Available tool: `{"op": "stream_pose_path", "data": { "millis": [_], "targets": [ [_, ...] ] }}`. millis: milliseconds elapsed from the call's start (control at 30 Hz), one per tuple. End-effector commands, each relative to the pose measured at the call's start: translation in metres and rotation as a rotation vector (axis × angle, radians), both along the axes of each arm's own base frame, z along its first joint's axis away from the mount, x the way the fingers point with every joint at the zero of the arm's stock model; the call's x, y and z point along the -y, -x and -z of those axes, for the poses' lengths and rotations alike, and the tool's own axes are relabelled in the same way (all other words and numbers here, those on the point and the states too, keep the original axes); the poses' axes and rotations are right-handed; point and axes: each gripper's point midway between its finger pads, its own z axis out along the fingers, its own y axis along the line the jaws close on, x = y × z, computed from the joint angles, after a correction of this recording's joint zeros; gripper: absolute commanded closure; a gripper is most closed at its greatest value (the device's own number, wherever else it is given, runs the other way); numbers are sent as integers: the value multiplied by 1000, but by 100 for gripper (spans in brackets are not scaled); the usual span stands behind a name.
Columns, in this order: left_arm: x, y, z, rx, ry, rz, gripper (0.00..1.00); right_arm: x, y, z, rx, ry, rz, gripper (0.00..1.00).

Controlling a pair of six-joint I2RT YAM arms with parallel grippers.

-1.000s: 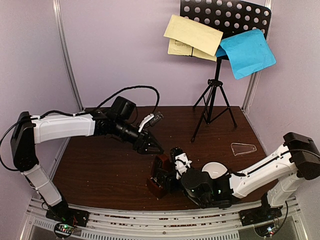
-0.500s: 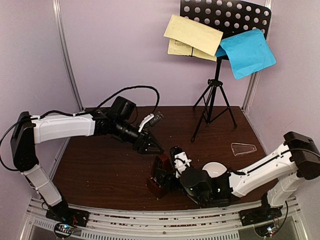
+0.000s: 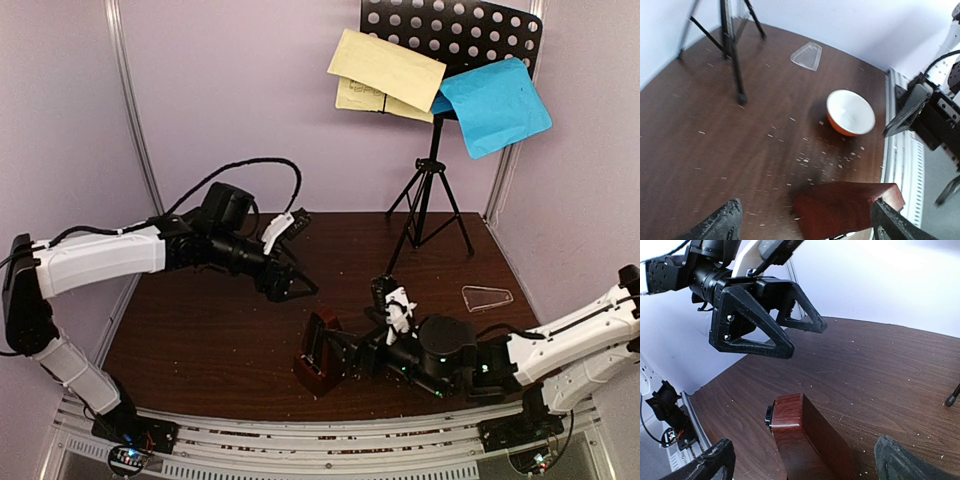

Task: Pack up the instrument practice props

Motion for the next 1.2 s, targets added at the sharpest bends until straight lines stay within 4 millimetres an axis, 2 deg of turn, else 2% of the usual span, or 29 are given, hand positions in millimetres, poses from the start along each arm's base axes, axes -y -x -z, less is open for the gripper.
{"op": "stream_pose_path", "data": {
  "millis": [0, 67, 133, 200, 333, 400, 467, 600, 733, 967, 1167],
  "targets": [
    [-28, -21, -64, 255, 69, -159, 7, 30, 5, -11, 0, -25, -17, 0],
    [-37, -8, -90, 244, 137, -176, 7, 56, -5, -8, -19, 12, 73, 0],
    [-41, 13, -98, 175, 189, -156, 7, 88, -20, -7, -58, 31, 191, 0],
    [-41, 32, -90, 112, 227, -171, 8, 121, -33, -7, -112, 1, 292, 0],
    [-30, 72, -51, 88, 276, -170, 9, 182, -54, -13, -171, -132, 421, 0],
    [-23, 86, -34, 62, 279, -133, 9, 204, -59, -14, -183, -180, 464, 0],
    [-18, 91, -17, 55, 251, -116, 9, 217, -61, -12, -201, -198, 484, 0],
    [-10, 89, 13, 77, 167, -94, 9, 217, -62, 9, -296, -156, 456, 0],
    [0, 89, 28, 77, 137, -65, 10, 215, -63, 30, -364, -116, 469, 0],
    [7, 92, 37, 64, 148, -43, 10, 212, -61, 30, -361, -170, 447, 0],
    [12, 89, 39, 47, 141, -51, 15, 215, -59, 31, -361, -175, 453, 0]
  ]
}}
